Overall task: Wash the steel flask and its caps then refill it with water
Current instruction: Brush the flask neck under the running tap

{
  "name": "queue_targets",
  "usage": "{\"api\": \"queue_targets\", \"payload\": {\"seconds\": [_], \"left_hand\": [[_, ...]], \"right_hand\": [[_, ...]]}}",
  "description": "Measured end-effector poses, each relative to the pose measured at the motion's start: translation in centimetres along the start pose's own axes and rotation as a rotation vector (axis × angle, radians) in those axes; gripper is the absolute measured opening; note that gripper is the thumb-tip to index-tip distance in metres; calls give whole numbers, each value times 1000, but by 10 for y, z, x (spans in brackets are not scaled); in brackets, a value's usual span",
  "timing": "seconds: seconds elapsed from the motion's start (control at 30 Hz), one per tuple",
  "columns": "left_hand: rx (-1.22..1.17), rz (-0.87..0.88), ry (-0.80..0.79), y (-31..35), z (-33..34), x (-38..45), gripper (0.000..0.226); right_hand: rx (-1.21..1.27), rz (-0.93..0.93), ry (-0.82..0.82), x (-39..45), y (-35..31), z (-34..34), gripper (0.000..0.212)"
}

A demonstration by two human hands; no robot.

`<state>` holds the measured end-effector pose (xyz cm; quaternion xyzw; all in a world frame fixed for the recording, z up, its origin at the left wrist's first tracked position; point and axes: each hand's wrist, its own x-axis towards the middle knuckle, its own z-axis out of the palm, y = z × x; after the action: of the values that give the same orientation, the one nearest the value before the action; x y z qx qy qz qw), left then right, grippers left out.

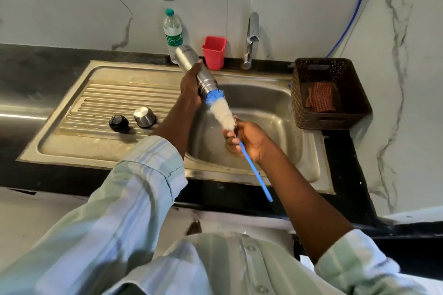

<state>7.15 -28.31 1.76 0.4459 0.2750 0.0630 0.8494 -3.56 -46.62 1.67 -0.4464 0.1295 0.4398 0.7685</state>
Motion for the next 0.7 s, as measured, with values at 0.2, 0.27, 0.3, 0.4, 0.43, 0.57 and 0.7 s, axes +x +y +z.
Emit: {"api": "queue_targets", "payload": {"seconds": [0.2,0.27,0.3,0.4,0.43,0.57,0.7], "left_hand": [[-87,-109,-174,-19,5,-15,56],[-104,-173,-186,-29,5,-21,66],[-91,-186,-189,-32,5,-21,68],[-53,-171,-147,-33,4,-22,63],[-60,-169,-127,-33,2,-20,56],[-58,-138,-51,-35,-2,-14,45],[-2,-92,58,-40,-12,-1,64]], "right_hand": [[193,-5,-75,10,-9,-10,67],[196,-27,-148,9,-11,-7,60],[204,-35,-172,8,-12,-5,56],[159,-75,-95,8,-12,-2,43],[117,-96,-22,8,-12,0,39],[-162,-316,366,9,-9,10,19],[-929,-529,594,7,-1,12,22]]}}
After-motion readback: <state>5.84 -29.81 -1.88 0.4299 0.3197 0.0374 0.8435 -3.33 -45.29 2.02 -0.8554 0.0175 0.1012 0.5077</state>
